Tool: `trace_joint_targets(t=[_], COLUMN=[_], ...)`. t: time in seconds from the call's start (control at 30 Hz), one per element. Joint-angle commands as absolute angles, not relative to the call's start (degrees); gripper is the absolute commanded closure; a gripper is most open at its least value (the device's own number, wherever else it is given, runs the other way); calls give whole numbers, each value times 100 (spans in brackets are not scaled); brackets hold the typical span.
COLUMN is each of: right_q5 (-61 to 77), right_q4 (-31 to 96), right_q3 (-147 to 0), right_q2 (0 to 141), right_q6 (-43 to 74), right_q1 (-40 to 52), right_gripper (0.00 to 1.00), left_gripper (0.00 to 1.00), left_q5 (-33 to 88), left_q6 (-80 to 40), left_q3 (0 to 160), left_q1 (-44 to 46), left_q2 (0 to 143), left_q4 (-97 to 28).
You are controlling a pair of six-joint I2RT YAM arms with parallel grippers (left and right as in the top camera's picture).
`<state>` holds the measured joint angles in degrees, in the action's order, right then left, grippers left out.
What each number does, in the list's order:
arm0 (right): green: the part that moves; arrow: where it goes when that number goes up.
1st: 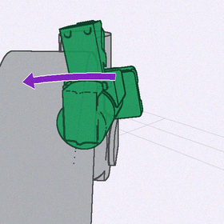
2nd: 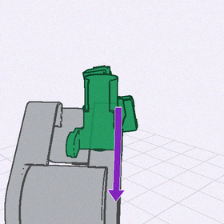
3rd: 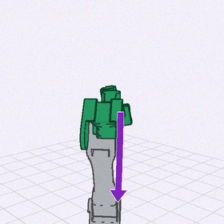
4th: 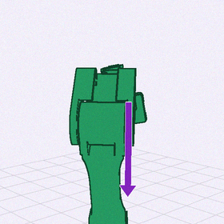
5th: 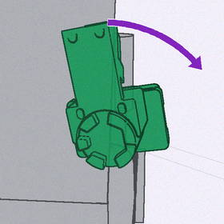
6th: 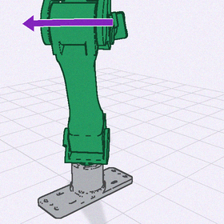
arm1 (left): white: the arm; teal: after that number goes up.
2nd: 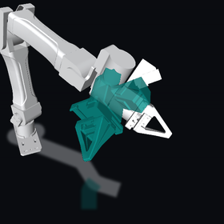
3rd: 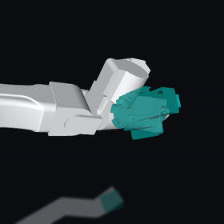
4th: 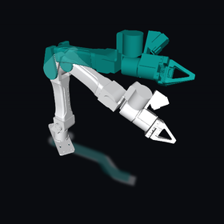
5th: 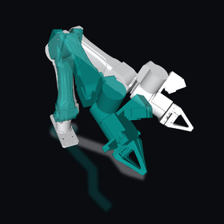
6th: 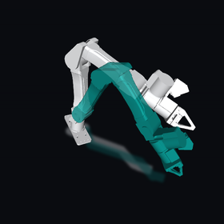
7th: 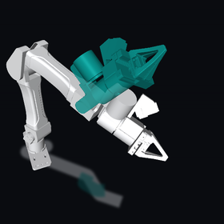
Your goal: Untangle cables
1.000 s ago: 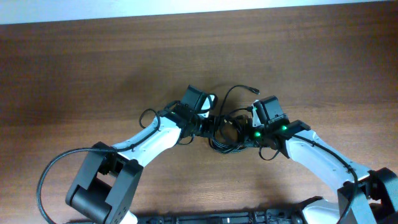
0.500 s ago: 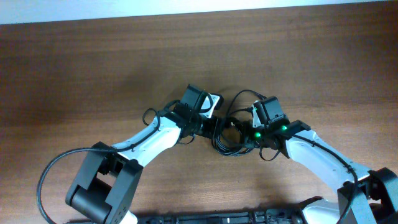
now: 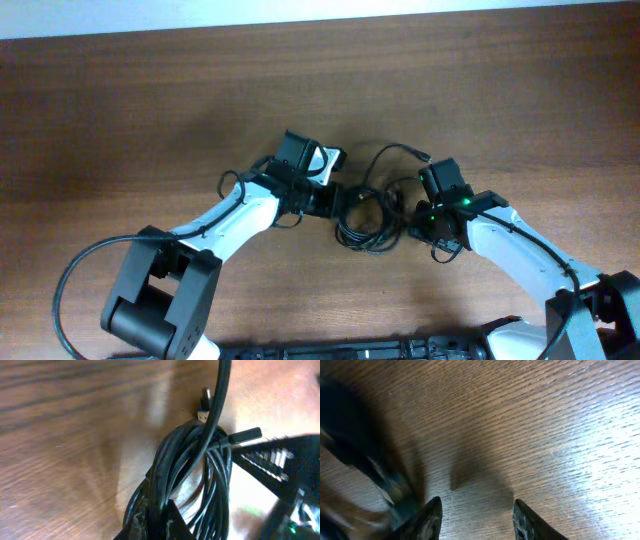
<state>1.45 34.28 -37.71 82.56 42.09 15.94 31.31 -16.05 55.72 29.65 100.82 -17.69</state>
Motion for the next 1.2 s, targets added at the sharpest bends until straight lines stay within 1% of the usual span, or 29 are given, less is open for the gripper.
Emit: trace_joint_targets(t=[0.0, 0.1, 0.13, 0.17, 0.2, 0.27, 0.3, 0.33, 0.43, 0.5, 0.57, 0.67, 0.7, 0.77, 0.8, 0.83, 0.87, 0.9, 0.93, 1.0, 1.07, 1.13, 1.17], right_q5=[58, 340, 497, 657, 1107, 1728, 2112, 2628, 2681, 2836, 3380, 3389, 3385, 3253, 3105, 2961, 2797, 2526, 2141, 1181, 169, -440, -779], right_q4=[3428, 3391, 3424, 3476, 3472, 3361, 3245, 3059, 3061, 2980, 2637, 2615, 2615, 2622, 2657, 2689, 2731, 2832, 2995, 3426, 3988, 4329, 4473], right_q3=[-3771, -3774, -3774, -3774, -3774, -3774, -3774, -3774, -3774, -3774, -3774, -3771, -3771, -3771, -3767, -3767, -3767, -3767, -3767, -3767, -3767, -3767, -3767], right_q2=[8184, 8088, 7867, 7577, 7113, 6497, 6366, 6370, 6722, 7129, 7325, 7494, 7502, 7502, 7502, 7502, 7502, 7502, 7502, 7502, 7502, 7502, 7502], right_q6=[4226, 3861, 3673, 3573, 3426, 3164, 3026, 2880, 2893, 2827, 2633, 2633, 2633, 2633, 2633, 2635, 2635, 2639, 2818, 3494, 4176, 4611, 4790], right_q1=[1573, 1573, 1573, 1573, 1573, 1573, 1573, 1573, 1577, 1577, 1579, 1579, 1577, 1577, 1577, 1577, 1577, 1577, 1577, 1577, 1577, 1577, 1577], right_gripper=[55, 55, 55, 55, 55, 54, 51, 50, 46, 45, 45, 56, 67, 80, 89, 93, 96, 96, 96, 96, 96, 96, 96], left_gripper=[100, 100, 100, 100, 100, 100, 100, 100, 100, 100, 100, 100, 100, 100, 100, 100, 100, 100, 100, 100, 100, 100, 100], left_q5=[3667, 3474, 3330, 2919, 2545, 2502, 2504, 2521, 2637, 2912, 2912, 2904, 2803, 2757, 2759, 2757, 2753, 2709, 2423, 1601, 875, 489, 491], left_q6=[-1310, -1317, -1396, -1859, -2414, -3636, -3942, -4211, -4967, -5669, -5767, -5765, -5760, -5739, -5739, -5739, -5690, -5489, -5256, -4840, -4292, -3752, -3562], left_q3=[5621, 5621, 5621, 5621, 5621, 5621, 5621, 5621, 5621, 5621, 5621, 5621, 5621, 5621, 5621, 5621, 5621, 5621, 5621, 5621, 5621, 5621, 5621], left_q1=[2943, 2945, 2926, 2867, 2832, 2838, 2838, 2902, 3035, 3039, 3079, 3098, 3098, 3098, 3098, 3098, 3098, 3098, 3098, 3096, 3096, 3096, 3096], left_q2=[9933, 9679, 9496, 9386, 9338, 9341, 9341, 9341, 9341, 9341, 9341, 9341, 9341, 9341, 9341, 9341, 9341, 9341, 9341, 9341, 9341, 9341, 9341], left_q4=[-1647, -1544, -1553, -1640, -1673, -1638, -1656, -1656, -1660, -1697, -1723, -1721, -1723, -1730, -1752, -1765, -1767, -1793, -1970, -2532, -2692, -2670, -2672])
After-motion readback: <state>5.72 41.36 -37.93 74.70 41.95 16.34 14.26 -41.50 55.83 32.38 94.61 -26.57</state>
